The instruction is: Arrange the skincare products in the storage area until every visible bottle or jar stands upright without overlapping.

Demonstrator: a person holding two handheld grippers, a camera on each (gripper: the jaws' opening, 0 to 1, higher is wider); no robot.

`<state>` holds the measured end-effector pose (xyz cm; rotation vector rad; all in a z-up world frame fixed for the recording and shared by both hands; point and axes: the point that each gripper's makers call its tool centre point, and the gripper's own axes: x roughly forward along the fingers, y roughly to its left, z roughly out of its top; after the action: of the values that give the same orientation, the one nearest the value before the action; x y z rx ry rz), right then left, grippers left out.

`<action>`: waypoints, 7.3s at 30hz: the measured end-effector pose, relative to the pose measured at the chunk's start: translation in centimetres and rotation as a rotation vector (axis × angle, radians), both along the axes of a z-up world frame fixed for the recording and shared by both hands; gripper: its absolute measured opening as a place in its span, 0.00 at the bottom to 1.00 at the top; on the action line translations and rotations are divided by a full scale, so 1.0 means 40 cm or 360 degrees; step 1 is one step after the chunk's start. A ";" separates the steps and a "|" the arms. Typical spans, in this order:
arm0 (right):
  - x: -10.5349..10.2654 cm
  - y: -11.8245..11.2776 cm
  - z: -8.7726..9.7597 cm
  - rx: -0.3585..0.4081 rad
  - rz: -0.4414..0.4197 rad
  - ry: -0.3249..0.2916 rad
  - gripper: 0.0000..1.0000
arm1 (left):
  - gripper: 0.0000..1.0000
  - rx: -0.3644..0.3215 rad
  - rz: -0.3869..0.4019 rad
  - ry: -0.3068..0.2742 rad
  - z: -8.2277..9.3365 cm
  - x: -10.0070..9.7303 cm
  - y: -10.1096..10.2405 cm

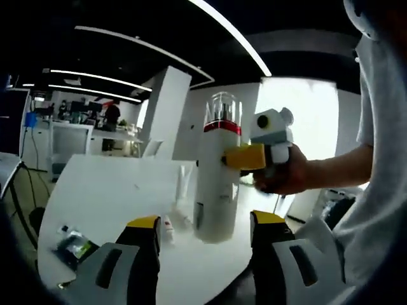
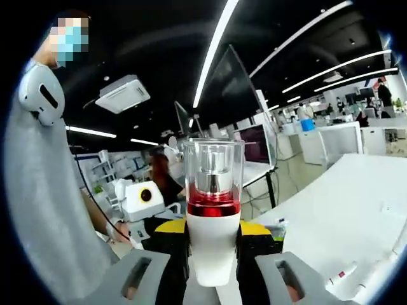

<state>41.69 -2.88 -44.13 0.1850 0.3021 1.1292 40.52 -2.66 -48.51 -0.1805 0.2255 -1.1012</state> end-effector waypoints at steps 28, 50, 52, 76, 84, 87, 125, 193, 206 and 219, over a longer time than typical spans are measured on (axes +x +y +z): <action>-0.174 0.133 -0.005 -0.0052 0.0513 -0.0056 0.21 | 0.41 0.0201 -0.0483 -0.0098 -0.041 -0.150 -0.064; -0.143 0.174 0.008 0.0089 0.0562 -0.0047 0.23 | 0.39 0.0242 -0.0353 0.0062 -0.059 -0.106 -0.027; -0.138 0.179 0.004 0.0088 0.0562 -0.0039 0.23 | 0.39 0.0276 -0.0318 0.0072 -0.068 -0.099 -0.021; -0.066 0.230 -0.054 -0.0104 0.0199 -0.0040 0.29 | 0.36 0.0535 0.0105 0.0117 -0.142 0.009 0.055; -0.048 0.239 -0.069 -0.0124 0.0044 0.0020 0.30 | 0.36 0.0605 0.0182 0.0168 -0.166 0.024 0.073; -0.046 0.244 -0.082 -0.0161 0.0013 0.0005 0.31 | 0.35 0.0616 0.0185 0.0181 -0.169 0.023 0.072; -0.018 0.120 -0.128 -0.0284 -0.0281 0.0068 0.25 | 0.32 0.0672 -0.0004 -0.0181 -0.145 -0.013 0.020; 0.107 -0.460 -0.119 -0.0323 -0.1134 0.0095 0.25 | 0.32 0.0676 0.0094 -0.0150 -0.146 0.024 0.049; 0.159 -0.502 -0.113 -0.0349 -0.1164 0.0076 0.24 | 0.31 0.0753 0.0114 -0.0134 -0.169 0.031 0.056; 0.203 -0.576 -0.117 -0.0382 -0.1255 0.0077 0.24 | 0.30 0.0799 0.0138 -0.0123 -0.181 0.038 0.063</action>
<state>49.79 -25.93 -48.82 0.1012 0.3606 0.3045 42.04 -0.15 -55.77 0.2975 0.4125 -0.9329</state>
